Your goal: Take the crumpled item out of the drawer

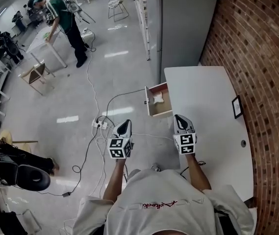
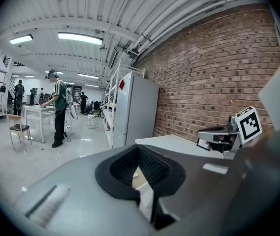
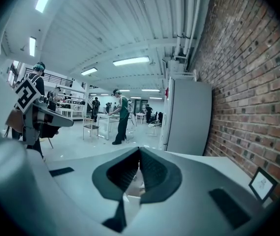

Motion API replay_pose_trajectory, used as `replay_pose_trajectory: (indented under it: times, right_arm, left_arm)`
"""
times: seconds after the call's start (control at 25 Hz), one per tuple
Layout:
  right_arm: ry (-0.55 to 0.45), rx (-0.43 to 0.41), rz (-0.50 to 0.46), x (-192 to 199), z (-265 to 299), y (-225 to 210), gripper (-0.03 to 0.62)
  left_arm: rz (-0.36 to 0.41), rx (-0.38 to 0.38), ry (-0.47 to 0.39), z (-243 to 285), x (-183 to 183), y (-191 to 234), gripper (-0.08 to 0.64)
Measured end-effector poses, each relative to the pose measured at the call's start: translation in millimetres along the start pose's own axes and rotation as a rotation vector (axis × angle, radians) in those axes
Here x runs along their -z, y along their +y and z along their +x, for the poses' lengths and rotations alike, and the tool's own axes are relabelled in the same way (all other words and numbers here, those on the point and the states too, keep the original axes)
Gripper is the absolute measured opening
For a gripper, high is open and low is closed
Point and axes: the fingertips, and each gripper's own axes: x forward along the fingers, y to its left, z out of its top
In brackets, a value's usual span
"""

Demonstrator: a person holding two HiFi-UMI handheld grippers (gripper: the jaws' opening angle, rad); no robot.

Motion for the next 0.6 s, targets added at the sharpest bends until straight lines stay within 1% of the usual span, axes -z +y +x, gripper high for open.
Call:
replay_pose_trajectory:
  times: [0.32, 0.6]
  right_arm:
    - [0.006, -0.026, 0.008, 2, 22, 1, 0.012]
    - [0.022, -0.026, 0.001, 7, 50, -1, 0.012]
  left_arm:
    - [-0.019, -0.028, -0.001, 9, 1, 16, 0.009]
    - [-0.022, -0.007, 0.002, 39, 1, 30, 0.009]
